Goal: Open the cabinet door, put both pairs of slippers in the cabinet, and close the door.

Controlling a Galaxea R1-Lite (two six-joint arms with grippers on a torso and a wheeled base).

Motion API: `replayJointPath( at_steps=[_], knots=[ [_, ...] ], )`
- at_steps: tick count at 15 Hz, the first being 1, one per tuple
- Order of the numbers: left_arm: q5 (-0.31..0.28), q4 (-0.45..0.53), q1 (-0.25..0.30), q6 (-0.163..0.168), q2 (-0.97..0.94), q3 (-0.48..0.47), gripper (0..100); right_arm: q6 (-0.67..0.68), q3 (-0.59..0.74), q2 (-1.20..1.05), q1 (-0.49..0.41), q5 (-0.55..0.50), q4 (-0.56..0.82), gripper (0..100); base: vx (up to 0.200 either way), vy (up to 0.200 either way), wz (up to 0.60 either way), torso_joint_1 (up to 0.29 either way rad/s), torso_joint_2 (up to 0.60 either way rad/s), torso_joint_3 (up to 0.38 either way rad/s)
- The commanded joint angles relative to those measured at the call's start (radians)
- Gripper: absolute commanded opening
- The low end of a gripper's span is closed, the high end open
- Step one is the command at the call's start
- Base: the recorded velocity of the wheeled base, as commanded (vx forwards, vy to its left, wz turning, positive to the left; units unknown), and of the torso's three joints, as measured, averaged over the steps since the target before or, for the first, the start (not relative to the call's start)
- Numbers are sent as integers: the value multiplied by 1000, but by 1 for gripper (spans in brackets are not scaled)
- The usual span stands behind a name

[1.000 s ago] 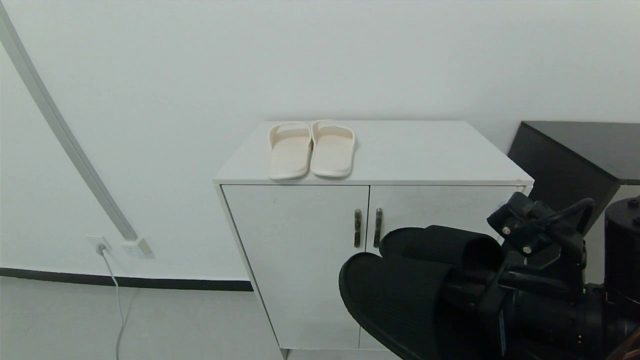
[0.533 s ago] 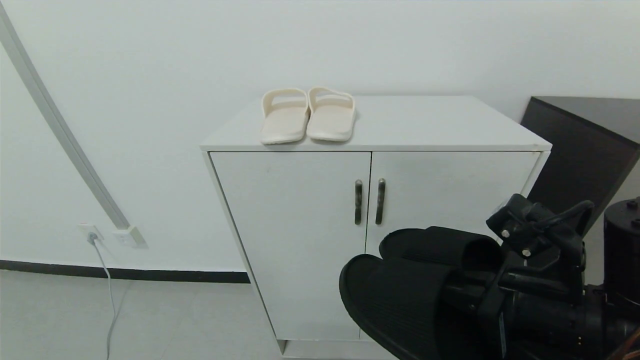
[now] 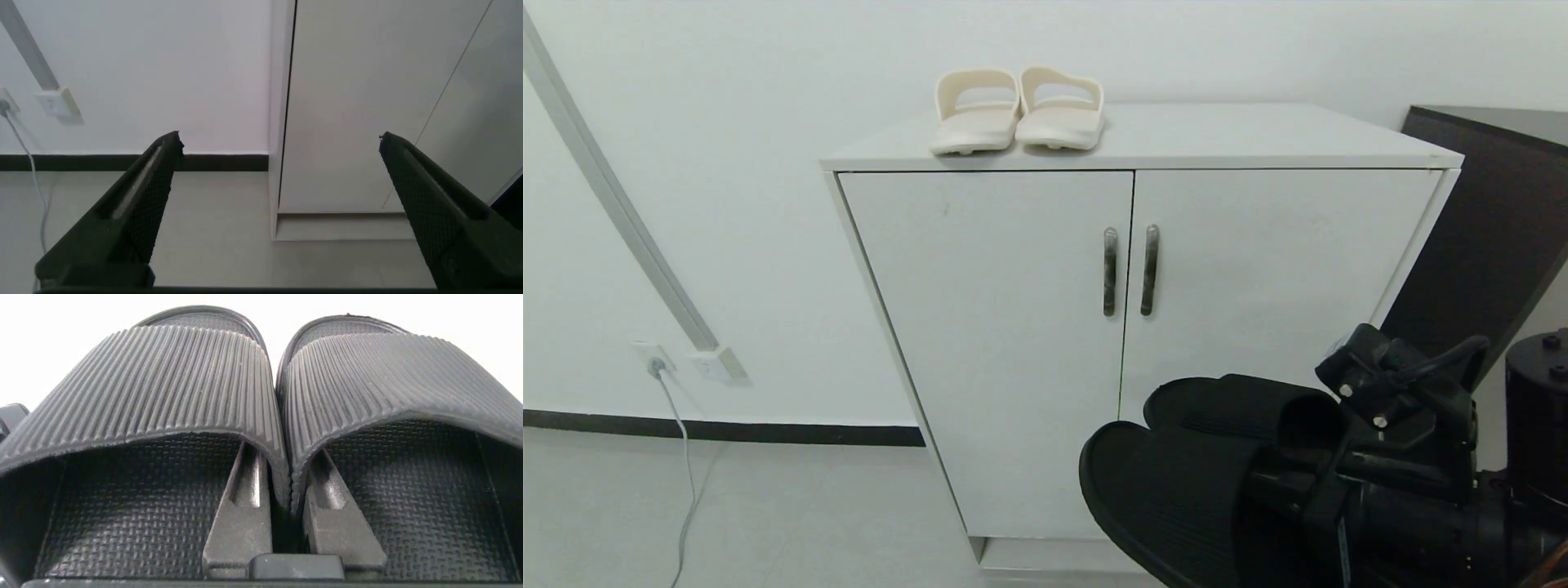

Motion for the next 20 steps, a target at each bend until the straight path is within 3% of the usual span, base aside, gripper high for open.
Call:
replayJointPath(
  at_steps=[1,5,10,12,13,15,17,20],
  knots=[
    [0,0,0,1,1,0,100,-7,4,-2,0,1,-2,0,0,0,0,-46,452,403],
    [0,0,0,1,1,0,100,-7,10,-2,0,1,0,0,0,0,0,-10,327,322],
    [-1,1,0,5,1,-2,100,-9,14,-11,0,-1,-2,0,0,0,0,0,29,26],
    [2,1,0,22,23,-3,100,-9,18,-12,0,-1,0,0,0,0,0,0,0,0],
    [5,0,0,39,55,-32,100,-10,19,-12,0,-1,-2,0,0,0,0,0,0,0],
    [-3,27,3,16,172,-218,100,-27,27,-19,0,1,-2,0,0,0,0,0,0,0],
    [-43,29,-1,39,288,-209,100,-30,28,-17,0,3,-2,0,0,0,0,0,0,0],
    [-280,20,-3,51,449,-218,100,-30,31,-12,0,1,-2,0,0,0,0,0,0,0]
  ],
)
